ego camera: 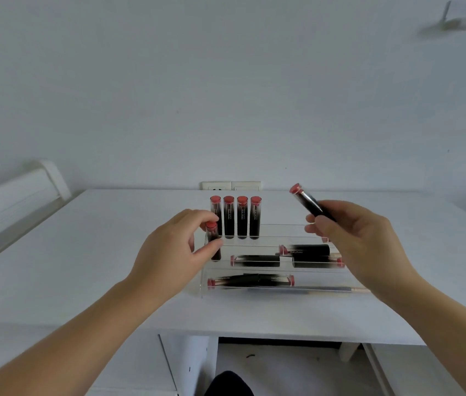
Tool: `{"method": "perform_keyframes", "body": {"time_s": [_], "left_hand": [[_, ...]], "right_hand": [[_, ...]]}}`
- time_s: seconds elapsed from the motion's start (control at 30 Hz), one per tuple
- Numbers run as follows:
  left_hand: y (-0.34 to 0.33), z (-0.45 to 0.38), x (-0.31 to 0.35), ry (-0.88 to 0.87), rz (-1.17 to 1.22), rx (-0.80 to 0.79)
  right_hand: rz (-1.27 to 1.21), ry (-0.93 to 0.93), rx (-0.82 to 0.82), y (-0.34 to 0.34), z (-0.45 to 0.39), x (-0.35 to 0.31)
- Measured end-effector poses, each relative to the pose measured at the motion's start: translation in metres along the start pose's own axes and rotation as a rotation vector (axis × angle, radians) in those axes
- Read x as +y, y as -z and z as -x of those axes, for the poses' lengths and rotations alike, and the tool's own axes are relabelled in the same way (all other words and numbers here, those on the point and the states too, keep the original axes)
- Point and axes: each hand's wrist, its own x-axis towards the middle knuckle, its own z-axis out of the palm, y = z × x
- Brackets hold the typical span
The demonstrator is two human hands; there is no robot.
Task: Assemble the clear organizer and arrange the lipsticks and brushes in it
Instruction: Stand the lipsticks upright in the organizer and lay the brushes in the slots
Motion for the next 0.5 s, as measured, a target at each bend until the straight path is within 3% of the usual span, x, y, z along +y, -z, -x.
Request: {"method": "perform_keyframes", "body": {"time_s": [0.17,0.37,0.5], "left_hand": [[-0.007,0.010,-0.007,0.043,0.082,-0.006],[-0.011,0.016,-0.007,0.030,0.114,-0.001],[-0.011,0.014,-0.005,0.014,0.066,0.026]], "right_hand": [[-0.236,-0.158,-0.091,-0.006,-0.004,-0.013],[-0.107,-0.134,-0.219,-0.017,-0.002,-0.024],[0.124,-0.074,-0.226,-0.030,0.000,-0.028]]}}
